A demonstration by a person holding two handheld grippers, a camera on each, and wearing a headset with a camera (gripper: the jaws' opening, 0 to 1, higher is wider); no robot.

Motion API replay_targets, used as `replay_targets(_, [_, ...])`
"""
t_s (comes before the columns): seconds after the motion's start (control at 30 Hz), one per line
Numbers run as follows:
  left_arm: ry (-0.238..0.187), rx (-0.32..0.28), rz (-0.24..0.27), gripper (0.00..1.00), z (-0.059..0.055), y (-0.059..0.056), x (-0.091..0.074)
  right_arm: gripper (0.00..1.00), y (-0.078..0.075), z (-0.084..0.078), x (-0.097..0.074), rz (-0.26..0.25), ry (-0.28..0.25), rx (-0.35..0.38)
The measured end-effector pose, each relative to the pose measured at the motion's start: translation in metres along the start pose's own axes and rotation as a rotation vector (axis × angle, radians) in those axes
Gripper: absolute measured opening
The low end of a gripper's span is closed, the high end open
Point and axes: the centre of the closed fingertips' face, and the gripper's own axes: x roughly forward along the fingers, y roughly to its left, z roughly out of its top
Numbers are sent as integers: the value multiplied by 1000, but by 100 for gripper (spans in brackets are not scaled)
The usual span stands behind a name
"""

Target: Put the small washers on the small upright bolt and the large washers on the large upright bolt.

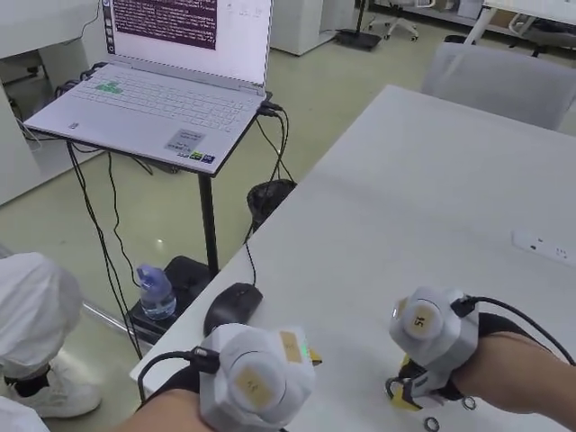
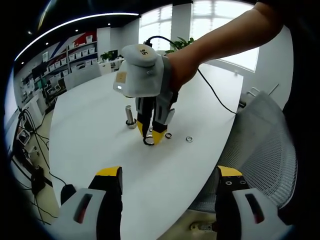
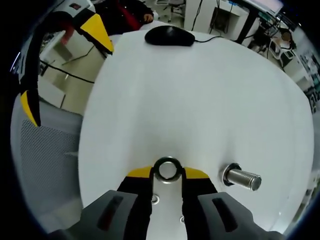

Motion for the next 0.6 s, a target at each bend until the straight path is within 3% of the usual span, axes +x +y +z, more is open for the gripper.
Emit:
replay_targets(0.2, [-11,-3,-5,75,3,-2,1,21,-3,-5,-17,-4,5,16])
replay_targets(0.6, [6,9,-14,75,5,-3,6,21,-13,-23,-45,-21,11,70])
